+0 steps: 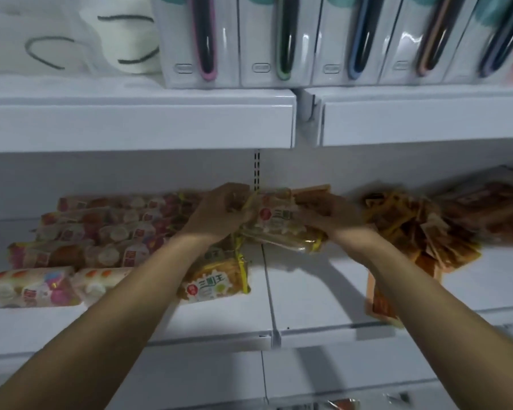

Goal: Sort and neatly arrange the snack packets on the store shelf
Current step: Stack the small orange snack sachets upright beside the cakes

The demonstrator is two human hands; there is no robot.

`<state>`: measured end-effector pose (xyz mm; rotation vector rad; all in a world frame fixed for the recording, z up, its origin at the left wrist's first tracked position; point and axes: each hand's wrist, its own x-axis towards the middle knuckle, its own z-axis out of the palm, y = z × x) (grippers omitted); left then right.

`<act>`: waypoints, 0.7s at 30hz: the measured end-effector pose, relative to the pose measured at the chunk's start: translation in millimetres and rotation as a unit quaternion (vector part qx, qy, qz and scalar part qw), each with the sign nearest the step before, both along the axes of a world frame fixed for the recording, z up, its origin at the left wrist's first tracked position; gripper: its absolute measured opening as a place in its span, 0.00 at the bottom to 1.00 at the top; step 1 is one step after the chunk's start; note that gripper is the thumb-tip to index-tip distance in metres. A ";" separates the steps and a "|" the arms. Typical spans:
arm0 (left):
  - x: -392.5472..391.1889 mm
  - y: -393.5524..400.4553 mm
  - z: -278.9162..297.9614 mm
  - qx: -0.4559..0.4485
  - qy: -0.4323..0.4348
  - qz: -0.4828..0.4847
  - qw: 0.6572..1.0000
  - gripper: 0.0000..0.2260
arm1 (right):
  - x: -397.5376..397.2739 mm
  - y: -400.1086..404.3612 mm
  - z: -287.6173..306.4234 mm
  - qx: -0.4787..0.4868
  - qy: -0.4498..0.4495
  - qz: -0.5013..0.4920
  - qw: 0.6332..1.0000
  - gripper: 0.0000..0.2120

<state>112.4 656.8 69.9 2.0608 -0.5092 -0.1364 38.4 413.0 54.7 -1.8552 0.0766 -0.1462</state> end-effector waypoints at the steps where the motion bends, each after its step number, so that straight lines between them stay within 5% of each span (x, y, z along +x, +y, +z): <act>1: 0.0 -1.8 -3.4 0.035 -0.004 -0.013 0.999 0.20 | 4.0 -10.2 -8.3 0.004 -0.013 -0.041 0.999 0.18; 5: 6.3 -11.1 -18.2 0.164 -0.064 -0.037 0.984 0.22 | 16.7 -31.1 -43.4 0.022 -0.037 -0.102 0.994 0.19; 9: 22.2 -19.4 -30.0 0.210 -0.127 -0.039 0.969 0.13 | 26.2 -34.0 -59.7 -0.075 -0.070 -0.123 0.987 0.20; 14: 31.7 -27.1 -54.2 0.261 -0.235 -0.032 0.936 0.15 | 35.6 -34.0 -79.6 -0.151 -0.067 -0.121 0.979 0.17; 21: 28.4 -27.3 -55.7 0.370 -0.194 0.053 0.907 0.19 | 41.9 -12.0 -85.0 -0.190 -0.049 -0.073 0.978 0.18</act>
